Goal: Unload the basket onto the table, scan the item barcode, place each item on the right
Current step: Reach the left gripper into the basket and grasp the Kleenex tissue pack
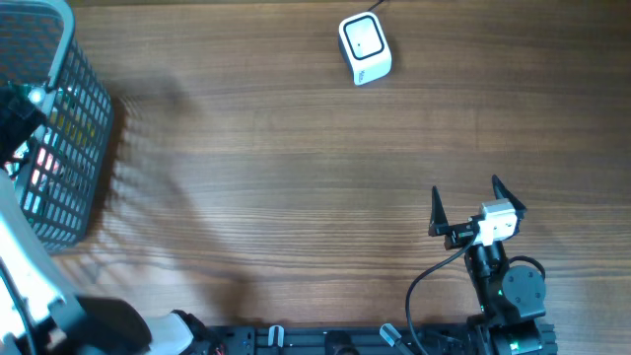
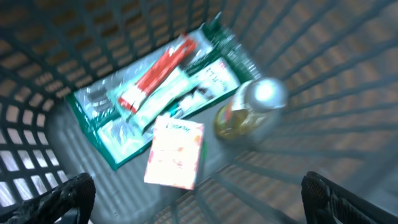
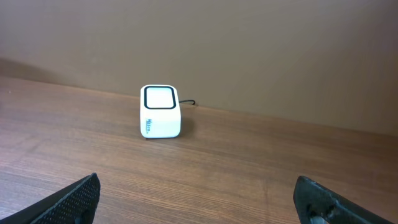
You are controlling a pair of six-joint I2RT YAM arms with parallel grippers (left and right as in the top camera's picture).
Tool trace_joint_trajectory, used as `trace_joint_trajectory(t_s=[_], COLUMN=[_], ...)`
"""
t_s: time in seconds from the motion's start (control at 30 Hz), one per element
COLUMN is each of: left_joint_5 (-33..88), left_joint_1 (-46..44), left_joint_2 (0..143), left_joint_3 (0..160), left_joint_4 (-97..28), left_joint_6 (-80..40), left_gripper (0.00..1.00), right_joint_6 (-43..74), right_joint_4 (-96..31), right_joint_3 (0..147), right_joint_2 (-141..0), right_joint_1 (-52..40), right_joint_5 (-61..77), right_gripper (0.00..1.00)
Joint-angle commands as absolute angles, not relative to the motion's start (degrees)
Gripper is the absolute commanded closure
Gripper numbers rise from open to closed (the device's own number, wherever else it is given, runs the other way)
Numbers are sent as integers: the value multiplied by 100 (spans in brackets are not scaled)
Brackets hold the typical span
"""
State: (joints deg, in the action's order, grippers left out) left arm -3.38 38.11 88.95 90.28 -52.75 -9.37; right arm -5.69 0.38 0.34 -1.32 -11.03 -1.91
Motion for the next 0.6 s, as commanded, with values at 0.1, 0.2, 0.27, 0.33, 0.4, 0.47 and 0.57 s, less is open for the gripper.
trace_joint_trajectory(t_s=[0.1, 0.2, 0.27, 0.33, 0.4, 0.47, 0.57], left_joint_5=[-351, -351, -353, -353, -353, -349, -285], left_joint_1=[4040, 4040, 4040, 4040, 4042, 4042, 4042], left_joint_2=[9583, 9894, 10145, 10379, 10569, 10715, 10827], left_joint_3=[9076, 9065, 9065, 9063, 9063, 9063, 9063], left_joint_4=[-5286, -5321, -5393, -5428, -5433, -5430, -5380], left_joint_6=[-939, -926, -923, -921, -921, -923, -923], left_gripper=[0, 0, 0, 0, 0, 0, 0], right_joint_6=[-600, -598, -598, -600, -598, -598, -600], right_joint_4=[58, 58, 58, 58, 58, 58, 58], right_joint_3=[30, 30, 30, 30, 30, 30, 30], right_joint_2=[-141, -139, -139, -141, -139, -139, -139], right_joint_1=[-1079, -1079, -1079, -1079, -1079, -1079, -1079], right_joint_5=[-202, -202, -202, -202, -202, -202, -202], right_gripper=[0, 0, 0, 0, 0, 0, 0])
